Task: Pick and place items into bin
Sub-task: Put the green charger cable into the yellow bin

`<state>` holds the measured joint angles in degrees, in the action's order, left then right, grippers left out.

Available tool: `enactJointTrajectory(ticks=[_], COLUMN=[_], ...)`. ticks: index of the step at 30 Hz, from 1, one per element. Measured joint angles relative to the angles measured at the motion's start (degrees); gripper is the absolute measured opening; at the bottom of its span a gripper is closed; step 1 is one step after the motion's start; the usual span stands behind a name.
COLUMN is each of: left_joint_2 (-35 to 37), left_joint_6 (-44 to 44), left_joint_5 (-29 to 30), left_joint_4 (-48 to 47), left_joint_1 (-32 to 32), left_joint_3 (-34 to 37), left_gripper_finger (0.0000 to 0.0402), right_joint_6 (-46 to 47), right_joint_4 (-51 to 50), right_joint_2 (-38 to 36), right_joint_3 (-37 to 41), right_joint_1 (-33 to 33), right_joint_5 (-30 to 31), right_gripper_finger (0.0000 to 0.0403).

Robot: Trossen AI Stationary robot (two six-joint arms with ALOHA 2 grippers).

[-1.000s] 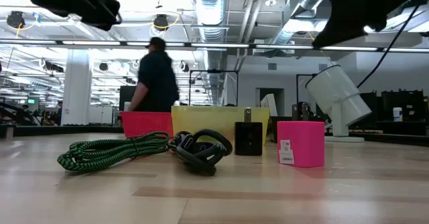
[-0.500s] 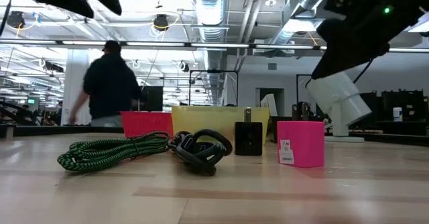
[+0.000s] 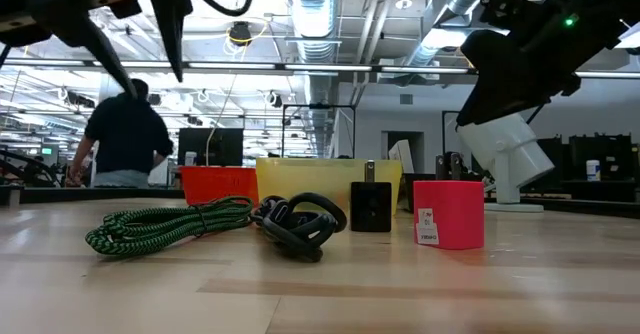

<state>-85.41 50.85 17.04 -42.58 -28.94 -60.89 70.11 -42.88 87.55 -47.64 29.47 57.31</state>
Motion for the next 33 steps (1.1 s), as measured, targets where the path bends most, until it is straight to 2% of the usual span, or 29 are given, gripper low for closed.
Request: enactJointTrajectory(ticks=[9,14,18,33], left_joint_2=[-9.8,-13.6,-15.9,-16.0], left_joint_6=[12.7,18.5,20.3,26.2], left_joint_5=[0.5,3.7,4.4,-1.7], left_joint_4=[-0.6,0.2,1.4,5.1], left_joint_1=[-1.5,-1.5,-1.3,0.5], left_joint_3=[-4.9,-6.2,-7.4,-7.9], left_gripper_finger=[0.0163,0.0163,0.0163,0.0163], right_joint_6=[0.0,-0.1,-0.1,-0.1], right_joint_4=[0.8,1.3,1.4,1.4], right_joint_2=[0.0,0.0,0.0,0.0], right_joint_3=[0.0,0.0,0.0,0.0], right_joint_1=[0.0,0.0,0.0,0.0], right_joint_5=[-0.5,-0.5,-0.5,-0.5], right_gripper_finger=[0.0168,0.0167,0.0169,0.0169])
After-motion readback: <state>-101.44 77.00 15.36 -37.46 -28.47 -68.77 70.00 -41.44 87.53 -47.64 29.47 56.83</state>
